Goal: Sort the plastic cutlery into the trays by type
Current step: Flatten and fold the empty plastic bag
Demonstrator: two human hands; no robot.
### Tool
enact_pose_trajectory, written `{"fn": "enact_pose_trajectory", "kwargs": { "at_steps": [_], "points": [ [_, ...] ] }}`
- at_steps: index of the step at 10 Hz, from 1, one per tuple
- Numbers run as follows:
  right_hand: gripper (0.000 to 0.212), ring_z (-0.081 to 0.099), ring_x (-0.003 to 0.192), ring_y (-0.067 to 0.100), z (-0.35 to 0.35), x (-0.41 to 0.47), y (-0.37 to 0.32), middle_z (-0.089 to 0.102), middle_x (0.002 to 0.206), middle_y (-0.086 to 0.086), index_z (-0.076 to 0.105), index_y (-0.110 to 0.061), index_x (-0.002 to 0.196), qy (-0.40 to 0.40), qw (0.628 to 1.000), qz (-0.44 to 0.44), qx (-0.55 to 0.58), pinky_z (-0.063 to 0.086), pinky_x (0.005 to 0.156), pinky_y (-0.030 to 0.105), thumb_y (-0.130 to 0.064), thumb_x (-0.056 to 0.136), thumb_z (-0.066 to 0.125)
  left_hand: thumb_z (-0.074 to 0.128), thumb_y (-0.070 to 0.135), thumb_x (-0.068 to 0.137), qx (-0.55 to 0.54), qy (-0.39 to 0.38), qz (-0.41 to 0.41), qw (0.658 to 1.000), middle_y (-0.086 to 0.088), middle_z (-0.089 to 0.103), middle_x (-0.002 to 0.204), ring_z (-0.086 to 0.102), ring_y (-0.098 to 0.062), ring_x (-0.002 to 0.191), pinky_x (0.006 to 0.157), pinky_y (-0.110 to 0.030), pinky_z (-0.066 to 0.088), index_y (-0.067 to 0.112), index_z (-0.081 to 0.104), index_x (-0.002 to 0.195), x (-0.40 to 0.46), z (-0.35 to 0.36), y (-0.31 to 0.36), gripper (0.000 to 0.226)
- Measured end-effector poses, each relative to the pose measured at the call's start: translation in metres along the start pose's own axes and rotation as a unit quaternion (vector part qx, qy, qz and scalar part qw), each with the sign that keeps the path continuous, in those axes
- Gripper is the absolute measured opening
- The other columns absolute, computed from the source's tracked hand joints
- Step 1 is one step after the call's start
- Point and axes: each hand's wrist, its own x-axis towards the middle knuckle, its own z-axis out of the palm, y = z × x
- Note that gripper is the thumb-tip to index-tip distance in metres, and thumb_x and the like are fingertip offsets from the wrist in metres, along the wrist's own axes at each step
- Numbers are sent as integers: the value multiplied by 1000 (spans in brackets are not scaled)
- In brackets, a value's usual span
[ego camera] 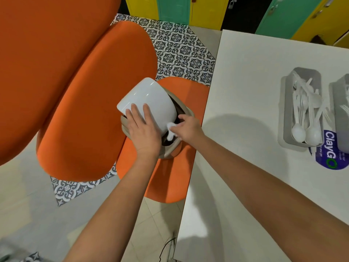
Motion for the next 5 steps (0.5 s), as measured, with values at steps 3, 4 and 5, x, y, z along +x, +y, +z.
{"fn": "enact_pose_trajectory", "kwargs": {
  "at_steps": [3, 4, 5],
  "points": [
    [31, 53, 70, 4, -10, -20, 22, 61, 96, 5, 59, -4, 120, -11, 997, -73, -35, 39, 56, -1, -12, 90, 55, 70, 23, 78, -52, -56, 0, 997, -26, 19, 152, 15, -46, 141, 111, -51, 26, 10, 25, 146, -6, -4, -2, 82],
    [24, 54, 73, 3, -31, -40, 32, 62, 95, 1, 64, -7, 110, -27, 994, -92, -43, 40, 59, 1, -11, 89, 54, 64, 33, 81, -67, -60, 6, 996, -24, 7, 155, 3, -43, 143, 115, -52, 11, 13, 17, 147, -6, -12, -4, 83],
    [21, 60, 85, 11, -48, -51, 40, 66, 99, 5, 66, -9, 106, -17, 993, -106, -41, 46, 72, 10, -12, 87, 57, 62, 36, 82, -91, -66, -29, 993, -21, 5, 155, 1, -43, 143, 114, -56, 10, 17, 20, 146, -10, -18, 1, 79]
  ]
}}
